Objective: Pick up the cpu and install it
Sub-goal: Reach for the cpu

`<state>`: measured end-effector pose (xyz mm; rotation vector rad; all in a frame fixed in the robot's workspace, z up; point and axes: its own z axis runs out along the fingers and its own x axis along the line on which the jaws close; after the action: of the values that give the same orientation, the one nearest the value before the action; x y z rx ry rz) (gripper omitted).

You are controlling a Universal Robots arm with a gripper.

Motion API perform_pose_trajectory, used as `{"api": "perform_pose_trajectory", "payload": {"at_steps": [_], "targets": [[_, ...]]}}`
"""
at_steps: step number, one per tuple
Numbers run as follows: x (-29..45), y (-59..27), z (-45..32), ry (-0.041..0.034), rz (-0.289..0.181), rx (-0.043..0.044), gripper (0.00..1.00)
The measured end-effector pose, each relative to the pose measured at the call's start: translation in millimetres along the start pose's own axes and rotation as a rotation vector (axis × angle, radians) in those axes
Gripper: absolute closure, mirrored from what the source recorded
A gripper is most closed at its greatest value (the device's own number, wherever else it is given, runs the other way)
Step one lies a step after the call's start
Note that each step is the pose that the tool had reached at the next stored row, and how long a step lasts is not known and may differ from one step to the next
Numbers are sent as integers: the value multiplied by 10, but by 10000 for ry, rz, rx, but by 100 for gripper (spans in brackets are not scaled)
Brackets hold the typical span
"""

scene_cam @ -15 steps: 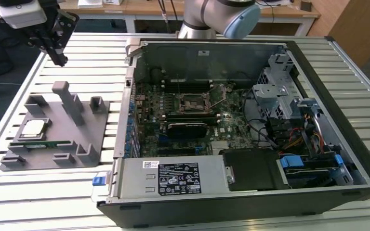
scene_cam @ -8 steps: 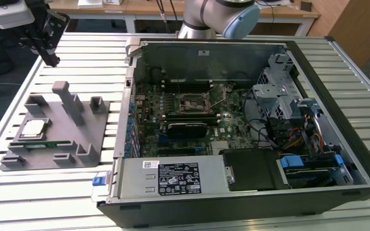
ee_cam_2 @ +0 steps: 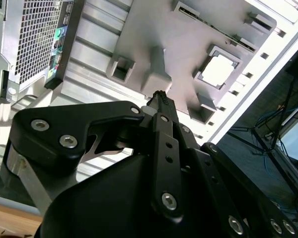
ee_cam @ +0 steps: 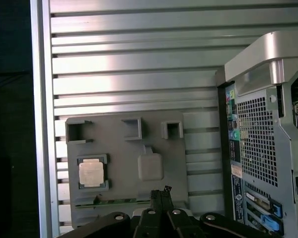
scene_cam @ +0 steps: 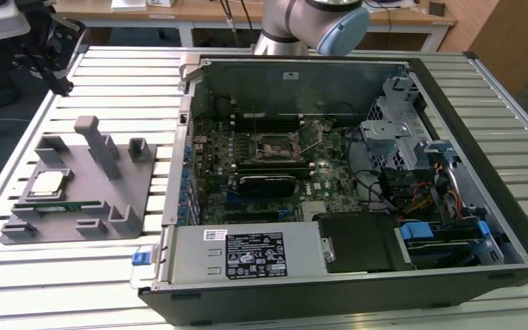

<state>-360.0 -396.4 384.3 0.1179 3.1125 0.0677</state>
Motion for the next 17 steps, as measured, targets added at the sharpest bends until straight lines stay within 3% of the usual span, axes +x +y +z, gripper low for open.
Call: {"api": "perform_pose_trajectory", "payload": {"at_steps": [8, 17], "targets": [[289, -22, 9, 1, -1, 1, 89], [626, -94, 88, 55, 2, 5, 89]]}}
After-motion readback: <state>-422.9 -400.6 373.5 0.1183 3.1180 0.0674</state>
